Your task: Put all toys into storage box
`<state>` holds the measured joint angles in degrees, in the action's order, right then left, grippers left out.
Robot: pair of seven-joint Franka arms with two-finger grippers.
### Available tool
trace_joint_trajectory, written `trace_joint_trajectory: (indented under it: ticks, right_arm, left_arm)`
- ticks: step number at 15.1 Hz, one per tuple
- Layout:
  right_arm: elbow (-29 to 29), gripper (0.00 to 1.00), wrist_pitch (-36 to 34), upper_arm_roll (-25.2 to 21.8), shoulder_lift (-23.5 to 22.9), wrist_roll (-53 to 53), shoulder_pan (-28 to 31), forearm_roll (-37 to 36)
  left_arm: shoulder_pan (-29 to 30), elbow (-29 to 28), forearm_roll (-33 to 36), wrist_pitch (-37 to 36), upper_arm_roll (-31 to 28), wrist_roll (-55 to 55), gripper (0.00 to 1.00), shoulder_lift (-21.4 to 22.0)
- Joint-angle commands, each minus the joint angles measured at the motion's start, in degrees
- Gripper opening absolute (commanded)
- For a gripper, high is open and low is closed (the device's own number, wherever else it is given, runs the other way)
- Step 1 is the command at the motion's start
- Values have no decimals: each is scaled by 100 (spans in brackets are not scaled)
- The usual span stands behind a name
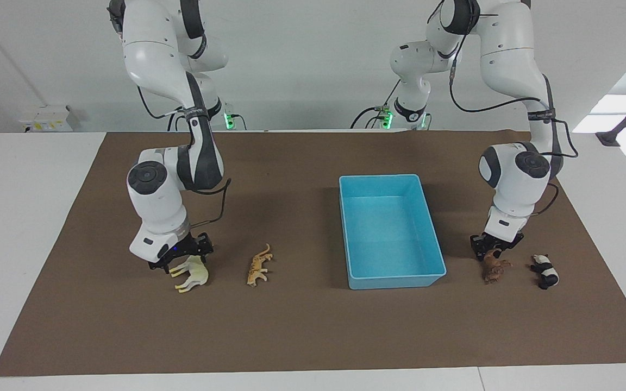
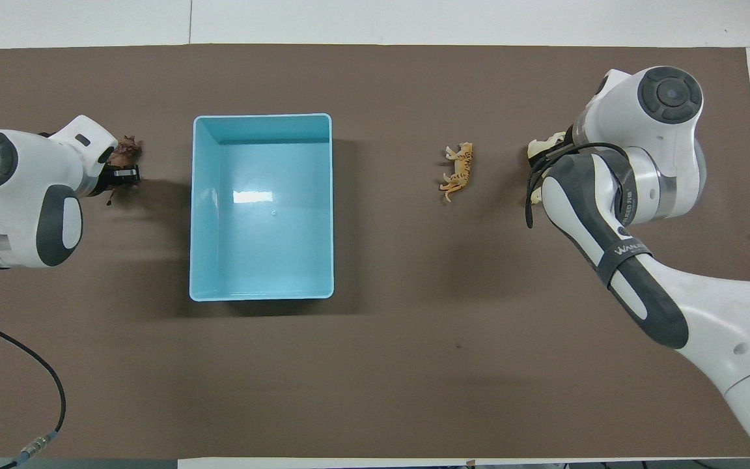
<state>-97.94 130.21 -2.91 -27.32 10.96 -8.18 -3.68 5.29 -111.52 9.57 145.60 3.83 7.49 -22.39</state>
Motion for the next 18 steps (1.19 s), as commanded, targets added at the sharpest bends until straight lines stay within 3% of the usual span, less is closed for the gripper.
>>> trace_joint_trajectory:
  ticks: [1, 3, 5, 7, 10, 11, 13, 14, 15, 16, 17, 18]
  right_arm:
    - [-76, 100, 189, -8, -90, 135, -52, 25]
    - [-155, 100, 250, -8, -72, 135, -35, 25]
    - [-155, 100, 346, -8, -142, 117, -52, 25]
    - [-164, 95, 409, -8, -151, 117, -61, 25]
    - [-173, 57, 426, -8, -151, 109, -61, 25]
    - [-181, 30, 435, -8, -151, 100, -70, 25]
    - [-243, 0, 488, -8, -142, 74, -79, 33]
    - [-243, 0, 514, -8, -142, 65, -96, 34]
    - [-234, 0, 523, -8, -151, 65, -88, 34]
    - [-191, 0, 445, -8, -142, 56, -96, 34]
    - [-112, 0, 357, -8, -108, 21, -105, 34]
    - [37, 0, 173, -8, -99, 12, -96, 34]
  left_arm:
    - [-19, 357, 71, -467, -14, 156, 19, 94]
    - [-28, 962, -51, -1503, 21, 156, 19, 199]
    - [-63, 1605, -647, -2427, 38, 165, 19, 366]
    - [-220, 1791, -912, -3148, 38, 374, 20, 664]
    - [-1079, 1687, -922, -3678, 47, 1628, 21, 982]
    - [-1387, 1460, -922, -3575, 47, 2042, 22, 1060]
    - [-1766, 811, -913, -3259, 47, 2414, 23, 1332]
    - [-1899, 468, -922, -3005, 47, 2511, 31, 1473]
    - [-1996, 282, -913, -2854, 47, 2651, 54, 1544]
    - [-2057, 245, -913, -2905, 47, 2705, 87, 1571]
    - [-2076, 289, -913, -3019, 47, 2714, 100, 1571]
    - [-2076, 367, -870, -3194, 39, 2714, 100, 1580]
